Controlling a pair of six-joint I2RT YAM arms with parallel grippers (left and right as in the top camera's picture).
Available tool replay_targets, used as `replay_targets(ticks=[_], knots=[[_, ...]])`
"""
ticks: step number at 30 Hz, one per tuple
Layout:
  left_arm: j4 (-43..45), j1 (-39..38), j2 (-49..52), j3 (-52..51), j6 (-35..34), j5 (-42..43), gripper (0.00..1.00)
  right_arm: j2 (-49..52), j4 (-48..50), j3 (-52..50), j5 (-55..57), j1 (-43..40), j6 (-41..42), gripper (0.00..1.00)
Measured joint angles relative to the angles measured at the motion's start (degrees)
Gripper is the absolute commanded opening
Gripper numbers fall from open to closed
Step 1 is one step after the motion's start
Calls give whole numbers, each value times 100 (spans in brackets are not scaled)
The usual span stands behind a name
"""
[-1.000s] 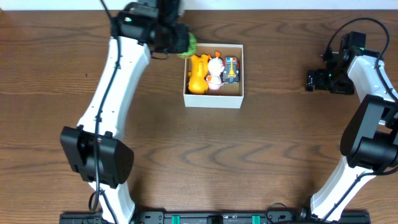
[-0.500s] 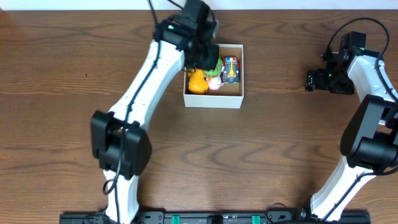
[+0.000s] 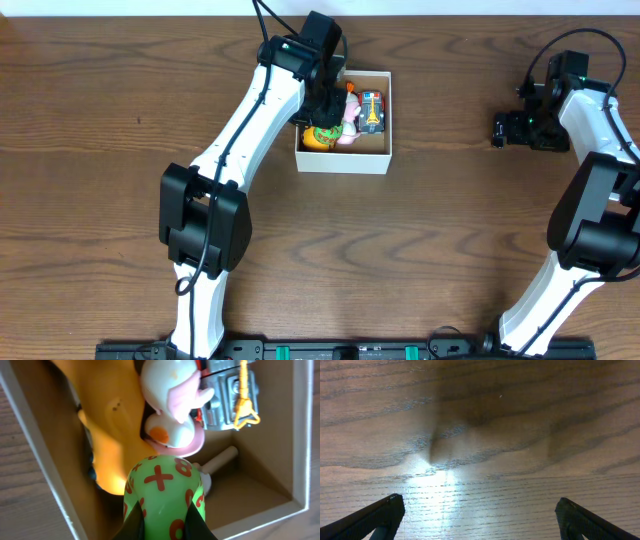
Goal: Pack container
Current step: 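Lower the ball into the box front corner and open the left gripper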
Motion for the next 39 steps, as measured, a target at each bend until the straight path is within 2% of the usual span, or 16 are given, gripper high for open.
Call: replay_targets(ticks=[4,6,7,10,12,22,29,30,31,34,35,39], knots=[[-122,0,7,-26,2,-107,7,0,0,0,0,0,0,99],[-201,0,11,-44,4,-184,17,0,0,0,0,0,0,99],[-221,0,13,-52,15,-232,30,0,0,0,0,0,0,99],[-249,0,15,-55,63,-302,58,0,0,0,0,0,0,99],[-264,0,15,-55,76,-328,65,0,0,0,0,0,0,99],[-310,0,20,-55,87,-380,72,0,0,0,0,0,0,99],[-310,0,20,-55,87,-380,71,0,0,0,0,0,0,99],[-310,0,20,-55,87,-380,66,0,0,0,0,0,0,99],[-310,0,20,-55,85,-380,55,0,0,0,0,0,0,99],[-308,-2,20,-55,61,-380,10,0,0,0,2,0,0,99],[-306,-2,20,-55,87,-378,6,0,0,0,0,0,0,99],[-291,0,20,-55,87,-378,6,0,0,0,0,0,0,99]])
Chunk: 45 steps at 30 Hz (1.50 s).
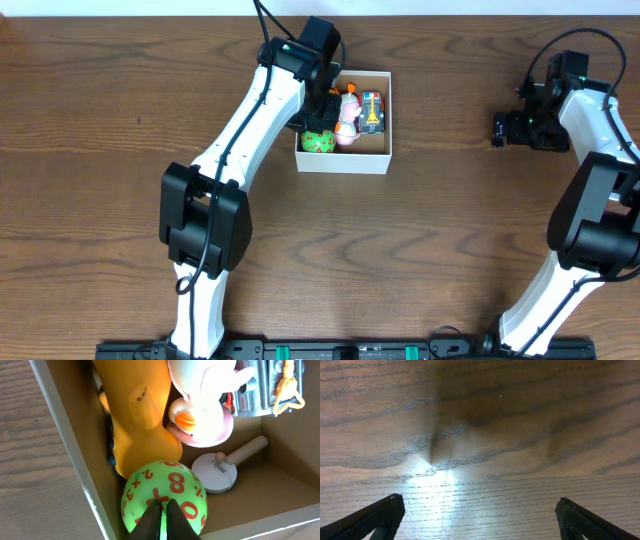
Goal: Pack container
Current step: 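Lower the ball into the box front corner and open the left gripper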
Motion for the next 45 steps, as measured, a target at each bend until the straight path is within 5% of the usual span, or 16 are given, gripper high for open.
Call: replay_targets(ticks=[45], knots=[[-105,-83,184,2,0,-282,6,2,0,0,0,0,0,99]])
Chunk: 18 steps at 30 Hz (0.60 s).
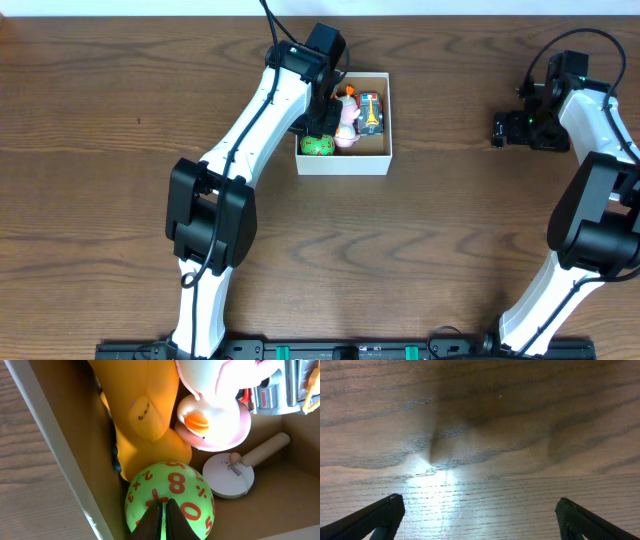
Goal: Pack container
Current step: 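Lower the ball into the box front corner and open the left gripper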
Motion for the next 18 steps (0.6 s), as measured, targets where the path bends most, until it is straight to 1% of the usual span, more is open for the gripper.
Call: replay_targets(ticks=[11,18], knots=[[35,-11,0,22,4,-66,6,-2,0,0,0,0,2,99],[0,-4,0,542,7,-94,6,0,0,0,0,0,2,99]])
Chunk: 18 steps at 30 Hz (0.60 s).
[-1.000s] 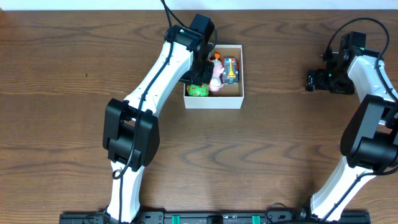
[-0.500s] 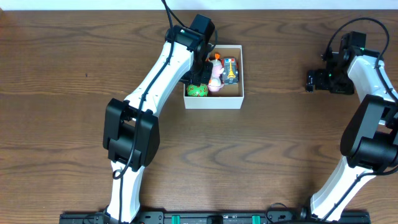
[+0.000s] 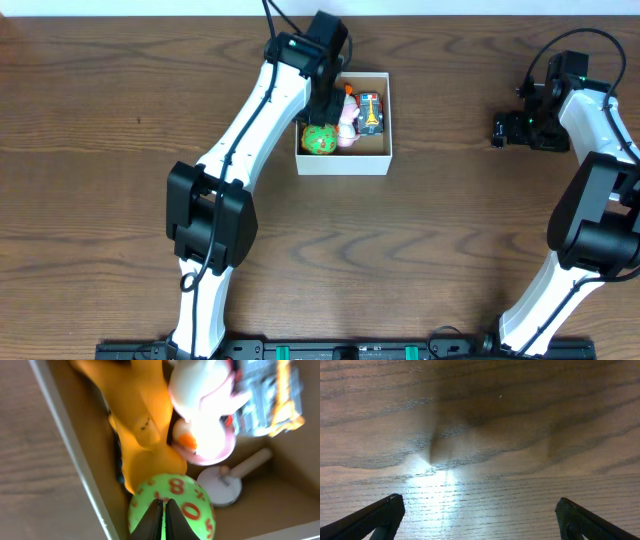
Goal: Pack container
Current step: 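Lower the ball into the box front corner and open the left gripper, then raise the left gripper and withdraw it up and left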
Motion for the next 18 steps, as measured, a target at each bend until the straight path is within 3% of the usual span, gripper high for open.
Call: replay_targets(ticks=[18], knots=[[-275,267,-46,424,-9,170,6,0,0,0,0,0,0,99]])
